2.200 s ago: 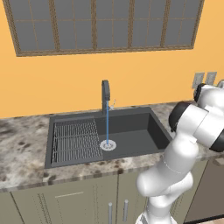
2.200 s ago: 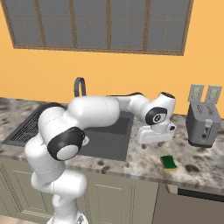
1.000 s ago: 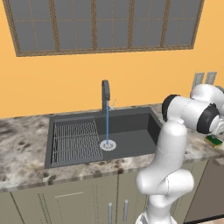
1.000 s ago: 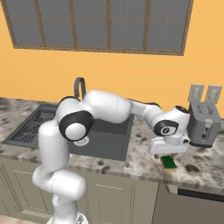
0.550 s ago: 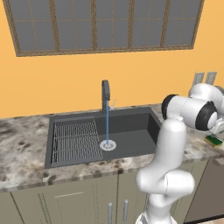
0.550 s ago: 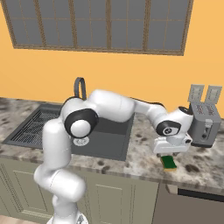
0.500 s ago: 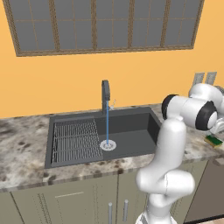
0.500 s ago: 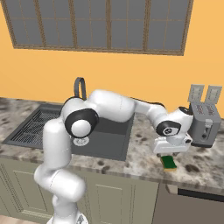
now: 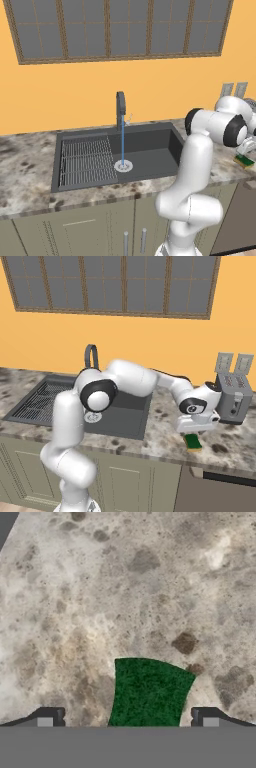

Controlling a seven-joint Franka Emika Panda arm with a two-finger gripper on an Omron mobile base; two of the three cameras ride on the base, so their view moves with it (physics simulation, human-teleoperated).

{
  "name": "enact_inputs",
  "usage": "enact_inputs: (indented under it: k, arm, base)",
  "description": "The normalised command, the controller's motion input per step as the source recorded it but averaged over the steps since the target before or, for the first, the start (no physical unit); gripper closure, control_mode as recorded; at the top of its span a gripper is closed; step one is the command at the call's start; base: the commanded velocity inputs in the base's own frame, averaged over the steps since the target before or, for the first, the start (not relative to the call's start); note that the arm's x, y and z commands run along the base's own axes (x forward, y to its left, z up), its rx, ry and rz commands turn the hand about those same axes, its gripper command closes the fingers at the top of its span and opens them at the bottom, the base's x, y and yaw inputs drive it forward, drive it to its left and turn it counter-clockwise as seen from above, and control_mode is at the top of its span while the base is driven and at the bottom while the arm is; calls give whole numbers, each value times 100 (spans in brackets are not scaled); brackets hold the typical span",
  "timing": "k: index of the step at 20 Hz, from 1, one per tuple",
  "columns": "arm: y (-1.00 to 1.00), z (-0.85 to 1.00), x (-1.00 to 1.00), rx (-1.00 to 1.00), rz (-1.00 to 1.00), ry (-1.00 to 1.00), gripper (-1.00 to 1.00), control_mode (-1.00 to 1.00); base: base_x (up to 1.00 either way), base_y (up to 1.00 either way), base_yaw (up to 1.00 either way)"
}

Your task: Soak the sponge with water for a few seconds and then drop it inside the sink.

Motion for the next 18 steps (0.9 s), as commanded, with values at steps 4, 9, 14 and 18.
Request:
enact_inputs:
  k: [4,9,14,18]
  arm:
    - [-25,-15,8,0,0,-3,-100,-100]
    - [-16,-3,0,0,0,0,-100,-100]
    - [0,-1,0,0,0,0,-100,-100]
    - [18,0,0,0,-4,0,-100,-100]
  base:
    - [0,0,0]
    - [0,0,0]
    - [0,0,0]
    - [0,0,0]
